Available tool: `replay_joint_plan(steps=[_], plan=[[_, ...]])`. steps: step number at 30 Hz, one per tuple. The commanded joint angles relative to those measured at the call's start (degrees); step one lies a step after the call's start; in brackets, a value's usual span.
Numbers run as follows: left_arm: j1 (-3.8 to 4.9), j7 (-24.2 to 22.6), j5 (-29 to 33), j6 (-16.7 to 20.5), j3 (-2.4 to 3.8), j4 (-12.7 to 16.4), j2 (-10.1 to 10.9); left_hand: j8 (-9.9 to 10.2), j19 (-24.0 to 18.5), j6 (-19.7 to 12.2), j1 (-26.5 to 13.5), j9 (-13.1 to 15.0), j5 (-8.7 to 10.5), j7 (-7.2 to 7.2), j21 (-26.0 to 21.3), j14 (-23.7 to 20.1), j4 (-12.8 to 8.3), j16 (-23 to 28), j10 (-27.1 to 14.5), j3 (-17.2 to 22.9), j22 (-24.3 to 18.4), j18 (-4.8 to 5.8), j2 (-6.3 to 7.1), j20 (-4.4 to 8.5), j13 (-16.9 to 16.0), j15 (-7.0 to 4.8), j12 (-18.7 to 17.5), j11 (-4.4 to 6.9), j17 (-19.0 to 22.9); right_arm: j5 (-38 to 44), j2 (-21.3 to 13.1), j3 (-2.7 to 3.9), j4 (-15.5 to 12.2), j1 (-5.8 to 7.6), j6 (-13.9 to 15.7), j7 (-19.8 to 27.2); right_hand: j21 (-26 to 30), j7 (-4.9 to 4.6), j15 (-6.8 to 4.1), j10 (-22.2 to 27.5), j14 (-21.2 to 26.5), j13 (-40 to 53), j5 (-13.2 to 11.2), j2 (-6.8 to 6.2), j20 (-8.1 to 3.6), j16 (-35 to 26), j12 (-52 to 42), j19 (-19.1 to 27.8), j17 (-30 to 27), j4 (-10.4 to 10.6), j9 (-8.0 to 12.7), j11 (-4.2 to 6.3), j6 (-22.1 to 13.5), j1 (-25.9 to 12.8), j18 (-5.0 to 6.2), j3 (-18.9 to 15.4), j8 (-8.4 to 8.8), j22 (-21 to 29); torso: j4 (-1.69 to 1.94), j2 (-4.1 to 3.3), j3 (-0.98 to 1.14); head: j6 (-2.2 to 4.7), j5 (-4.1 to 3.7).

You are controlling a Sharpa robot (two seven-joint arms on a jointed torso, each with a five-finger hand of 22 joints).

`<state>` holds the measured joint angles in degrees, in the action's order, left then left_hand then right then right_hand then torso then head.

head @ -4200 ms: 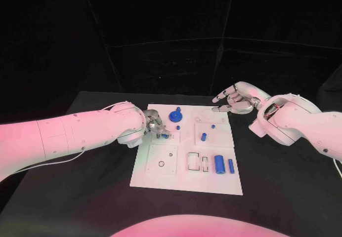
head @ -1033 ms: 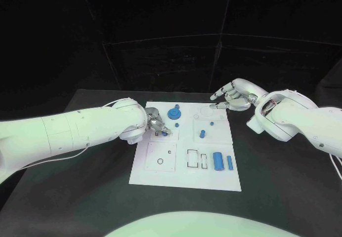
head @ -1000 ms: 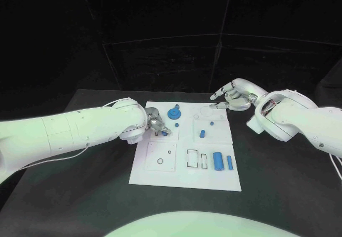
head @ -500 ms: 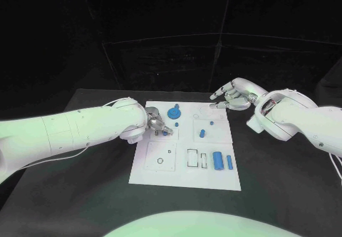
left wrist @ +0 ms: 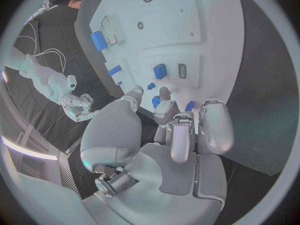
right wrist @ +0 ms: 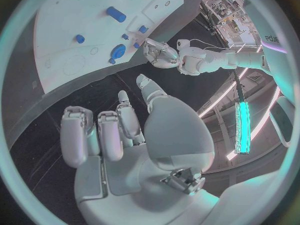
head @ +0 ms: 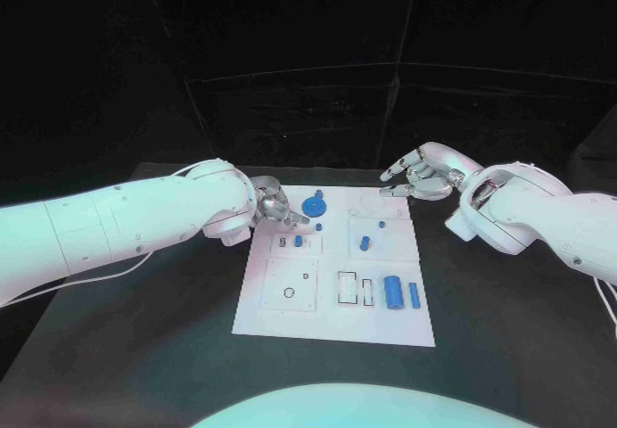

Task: Assemble the parts on the task board

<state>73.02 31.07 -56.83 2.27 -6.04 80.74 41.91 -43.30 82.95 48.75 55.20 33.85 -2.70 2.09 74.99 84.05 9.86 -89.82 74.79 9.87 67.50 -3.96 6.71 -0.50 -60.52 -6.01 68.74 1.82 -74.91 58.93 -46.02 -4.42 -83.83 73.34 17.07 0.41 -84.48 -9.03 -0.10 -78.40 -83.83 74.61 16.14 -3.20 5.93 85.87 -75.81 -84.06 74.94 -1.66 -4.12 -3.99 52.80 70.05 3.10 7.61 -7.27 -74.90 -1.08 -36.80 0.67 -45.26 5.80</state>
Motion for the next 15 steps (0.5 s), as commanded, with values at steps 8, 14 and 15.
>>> replay_joint_plan(steps=[8,14,15], plan=[[3.20,-4.2,2.8,-3.3,0.63,-4.1,-0.1,7.7,-3.4,-3.6,7.9,-7.3,-0.15,3.24,-8.2,4.9,0.4,2.0,-8.8,-6.9,-9.9,-2.41,-1.67,-2.38,12.9,2.96,-9.7,-2.74,-11.9,0.1,0.7,0.02,0.8,0.12,-0.7,0.2,0.4,-0.06,-0.35,0.5,-3.9,-0.1,0.2,0.33,-0.39,-0.4,0.3,-0.2,4.5,0.0,0.1,-0.07,0.2,-0.2,-0.31,-0.3,-0.30,-1.3,-0.15,-0.09,0.02,0.33,0.40],[3.56,-5.0,1.6,-3.7,0.53,-9.8,-2.5,8.2,-3.3,-3.1,10.0,-8.6,-0.15,3.36,-8.5,4.9,0.3,2.1,-9.6,-8.4,-10.0,-2.42,-2.28,-2.53,14.4,3.07,-10.6,-2.86,-11.8,0.1,0.8,0.02,0.8,0.11,-0.7,0.2,0.3,-0.06,-0.35,0.5,-4.0,0.0,0.2,0.31,-0.39,-0.4,0.3,-0.2,4.6,0.0,0.1,-0.07,0.1,-0.2,-0.32,-0.4,-0.30,-1.4,-0.05,-0.11,-0.06,0.42,0.43],[3.55,-5.0,1.2,-3.9,0.48,-10.9,-3.0,8.2,-3.2,-3.0,10.1,-8.7,-0.15,3.35,-8.4,4.9,0.4,2.0,-9.6,-8.7,-9.9,-2.39,-2.39,-2.54,14.4,3.07,-10.5,-2.85,-11.9,0.1,0.8,0.02,0.8,0.11,-0.7,0.2,0.3,-0.06,-0.35,0.5,-4.0,0.0,0.2,0.31,-0.39,-0.4,0.3,-0.2,4.6,0.0,0.1,-0.07,0.1,-0.2,-0.32,-0.4,-0.30,-1.4,0.00,-0.12,-0.07,0.44,0.40]])
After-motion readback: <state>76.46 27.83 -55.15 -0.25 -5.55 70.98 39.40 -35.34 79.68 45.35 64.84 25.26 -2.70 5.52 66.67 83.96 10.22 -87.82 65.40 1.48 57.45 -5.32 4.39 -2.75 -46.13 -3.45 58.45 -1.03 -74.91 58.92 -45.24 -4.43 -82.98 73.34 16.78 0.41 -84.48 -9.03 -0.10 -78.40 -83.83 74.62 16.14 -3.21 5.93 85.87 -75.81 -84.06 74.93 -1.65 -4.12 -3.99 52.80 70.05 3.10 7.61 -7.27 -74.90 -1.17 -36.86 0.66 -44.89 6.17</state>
